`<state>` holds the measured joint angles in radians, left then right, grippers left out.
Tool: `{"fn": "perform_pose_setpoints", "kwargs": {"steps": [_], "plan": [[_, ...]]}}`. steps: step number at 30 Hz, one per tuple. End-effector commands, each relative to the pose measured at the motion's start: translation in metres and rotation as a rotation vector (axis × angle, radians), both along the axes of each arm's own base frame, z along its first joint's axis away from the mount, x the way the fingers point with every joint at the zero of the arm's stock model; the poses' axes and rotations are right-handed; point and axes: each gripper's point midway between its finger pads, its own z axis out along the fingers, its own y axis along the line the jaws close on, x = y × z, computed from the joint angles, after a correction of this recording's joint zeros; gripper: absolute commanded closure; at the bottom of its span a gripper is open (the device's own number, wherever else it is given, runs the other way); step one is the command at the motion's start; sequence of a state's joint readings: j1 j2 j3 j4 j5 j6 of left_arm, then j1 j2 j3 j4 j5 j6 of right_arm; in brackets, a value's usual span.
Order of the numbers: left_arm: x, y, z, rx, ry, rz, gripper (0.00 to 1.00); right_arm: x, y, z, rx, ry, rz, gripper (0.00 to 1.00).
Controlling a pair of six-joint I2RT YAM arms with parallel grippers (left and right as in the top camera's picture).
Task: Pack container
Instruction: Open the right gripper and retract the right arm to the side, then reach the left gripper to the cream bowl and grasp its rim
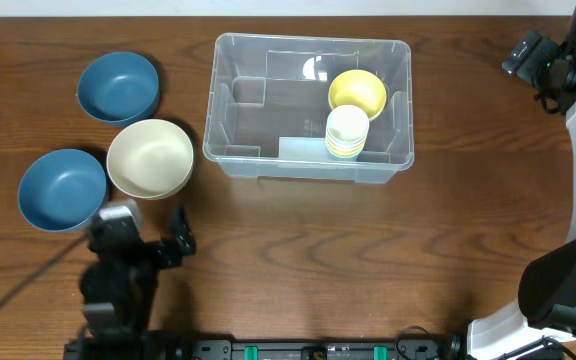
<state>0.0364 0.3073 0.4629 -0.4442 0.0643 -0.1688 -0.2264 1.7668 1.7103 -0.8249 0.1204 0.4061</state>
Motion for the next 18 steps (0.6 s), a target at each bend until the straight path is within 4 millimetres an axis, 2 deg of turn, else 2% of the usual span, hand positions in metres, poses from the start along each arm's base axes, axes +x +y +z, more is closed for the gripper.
{"fn": "perform_pose_setpoints", "kwargs": {"steps": [1,3,8,10,15,17,18], "plan": [[0.017,0.012,0.030,-0.018,0.074,0.061,0.02,-0.001,-0.003,0.011,-0.006,-0.027,-0.014,0.01],[0.028,0.010,0.038,-0.023,0.147,0.039,0.02,-0.001,-0.003,0.011,-0.006,-0.027,-0.014,0.01],[0.061,-0.023,0.066,-0.039,0.251,-0.195,0.02,-0.001,-0.003,0.011,-0.006,-0.027,-0.014,0.01],[0.071,-0.025,0.070,-0.052,0.264,-0.212,0.02,-0.001,-0.003,0.011,-0.006,-0.027,-0.014,0.01],[0.100,-0.017,0.071,-0.027,0.254,-0.207,0.02,-0.001,-0.003,0.011,-0.006,-0.027,-0.014,0.01],[0.108,-0.002,0.066,-0.091,0.280,-0.137,0.02,-0.001,-0.003,0.011,-0.006,-0.027,-0.014,0.01],[0.112,0.013,0.060,-0.163,0.306,-0.058,0.02,-0.001,-0.003,0.011,-0.006,-0.027,-0.014,0.01]]}}
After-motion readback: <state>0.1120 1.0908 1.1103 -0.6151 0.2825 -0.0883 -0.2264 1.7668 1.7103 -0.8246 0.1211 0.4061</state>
